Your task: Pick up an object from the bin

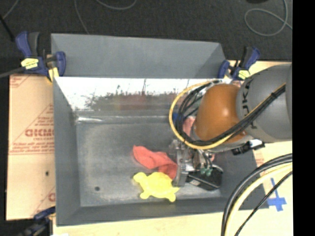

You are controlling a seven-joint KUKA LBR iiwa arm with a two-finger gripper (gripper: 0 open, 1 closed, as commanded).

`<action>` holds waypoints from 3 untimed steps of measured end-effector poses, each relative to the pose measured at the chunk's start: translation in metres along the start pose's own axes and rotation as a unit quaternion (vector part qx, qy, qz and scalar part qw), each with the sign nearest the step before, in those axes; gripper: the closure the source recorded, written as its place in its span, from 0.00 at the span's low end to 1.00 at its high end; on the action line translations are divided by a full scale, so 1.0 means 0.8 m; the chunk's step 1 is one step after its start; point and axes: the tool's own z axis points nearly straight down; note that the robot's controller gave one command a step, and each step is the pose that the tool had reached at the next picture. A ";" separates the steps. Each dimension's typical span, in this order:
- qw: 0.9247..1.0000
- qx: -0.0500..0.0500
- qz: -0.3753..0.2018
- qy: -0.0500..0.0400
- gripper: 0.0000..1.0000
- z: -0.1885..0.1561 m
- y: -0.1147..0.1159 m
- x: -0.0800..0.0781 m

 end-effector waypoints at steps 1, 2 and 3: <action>1.000 0.001 -0.002 0.001 0.00 0.015 0.055 0.010; 1.000 -0.001 0.027 -0.001 0.00 0.010 0.080 0.010; 0.988 0.000 0.157 0.000 0.00 0.042 0.137 0.055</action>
Offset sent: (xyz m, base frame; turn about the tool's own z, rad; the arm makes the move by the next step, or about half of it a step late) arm 0.0029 0.0310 -0.0007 0.2289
